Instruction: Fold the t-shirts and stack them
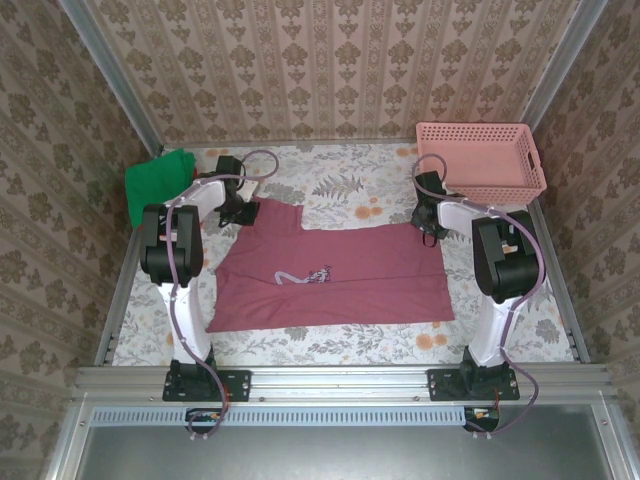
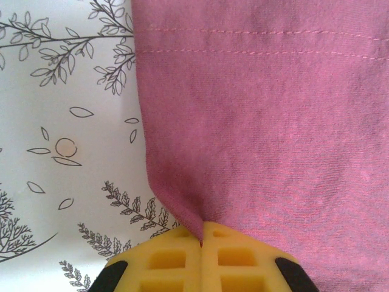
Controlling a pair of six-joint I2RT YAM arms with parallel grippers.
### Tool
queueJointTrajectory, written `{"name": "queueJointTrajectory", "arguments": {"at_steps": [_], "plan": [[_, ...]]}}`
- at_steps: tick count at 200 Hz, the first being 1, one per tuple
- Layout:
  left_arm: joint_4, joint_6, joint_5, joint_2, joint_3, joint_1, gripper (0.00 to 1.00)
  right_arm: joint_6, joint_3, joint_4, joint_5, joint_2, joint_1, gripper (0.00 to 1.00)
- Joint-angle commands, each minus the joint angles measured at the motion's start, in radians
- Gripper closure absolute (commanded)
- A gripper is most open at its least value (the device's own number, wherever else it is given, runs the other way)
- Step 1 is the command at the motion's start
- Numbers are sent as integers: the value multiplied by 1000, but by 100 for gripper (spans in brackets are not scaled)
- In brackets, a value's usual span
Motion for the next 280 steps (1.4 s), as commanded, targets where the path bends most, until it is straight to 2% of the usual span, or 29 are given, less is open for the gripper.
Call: {"name": "queueJointTrajectory", "arguments": {"at_steps": [1, 38, 63, 135, 215, 240, 259, 280], "plan": [[-24, 14, 15, 16, 3, 3, 98, 28, 31, 19, 31, 38, -5, 59], [-19, 15, 17, 13, 1, 3, 98, 25, 12, 26, 37, 2, -4, 58], [-19, 15, 18, 15, 4, 2, 98, 0, 8, 18, 89, -37, -4, 57], [-20, 17, 20, 15, 3, 3, 97, 3, 54, 25, 76, 60, -5, 58], [-15, 20, 25, 12, 0, 0, 96, -10, 65, 12, 86, 70, -10, 59], [-13, 20, 25, 7, -2, 0, 90, -10, 94, -34, 75, 88, -13, 70], [-9, 20, 24, 1, -3, 0, 78, -20, 112, -59, 66, 99, -14, 76], [-6, 18, 23, -2, 3, 0, 72, -25, 114, -76, 65, 104, -16, 91]]}}
